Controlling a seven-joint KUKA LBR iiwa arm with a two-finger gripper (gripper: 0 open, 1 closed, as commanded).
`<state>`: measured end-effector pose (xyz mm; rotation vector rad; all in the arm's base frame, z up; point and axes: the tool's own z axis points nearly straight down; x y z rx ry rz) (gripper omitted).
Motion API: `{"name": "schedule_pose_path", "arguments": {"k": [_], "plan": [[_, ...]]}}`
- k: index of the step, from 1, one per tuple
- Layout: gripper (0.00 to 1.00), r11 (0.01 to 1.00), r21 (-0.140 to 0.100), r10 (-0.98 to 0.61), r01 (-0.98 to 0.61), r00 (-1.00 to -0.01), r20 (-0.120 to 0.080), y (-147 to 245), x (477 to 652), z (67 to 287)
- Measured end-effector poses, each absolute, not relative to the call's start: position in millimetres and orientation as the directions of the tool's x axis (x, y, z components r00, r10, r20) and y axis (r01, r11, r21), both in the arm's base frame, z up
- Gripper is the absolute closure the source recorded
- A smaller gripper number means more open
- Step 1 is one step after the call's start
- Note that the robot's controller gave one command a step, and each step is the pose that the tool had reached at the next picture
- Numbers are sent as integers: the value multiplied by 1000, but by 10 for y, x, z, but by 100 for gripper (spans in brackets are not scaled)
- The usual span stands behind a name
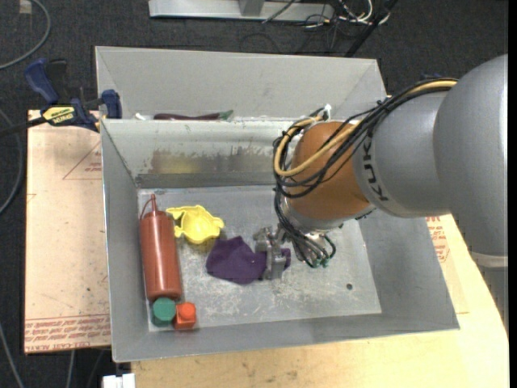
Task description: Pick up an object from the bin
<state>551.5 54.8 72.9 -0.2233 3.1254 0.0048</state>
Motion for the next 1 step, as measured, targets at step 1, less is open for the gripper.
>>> {"name": "schedule_pose_path", "arguments": {"k": [1], "plan": [[100,991,3,-133,-133,-991,-14,702,5695,2195]]}}
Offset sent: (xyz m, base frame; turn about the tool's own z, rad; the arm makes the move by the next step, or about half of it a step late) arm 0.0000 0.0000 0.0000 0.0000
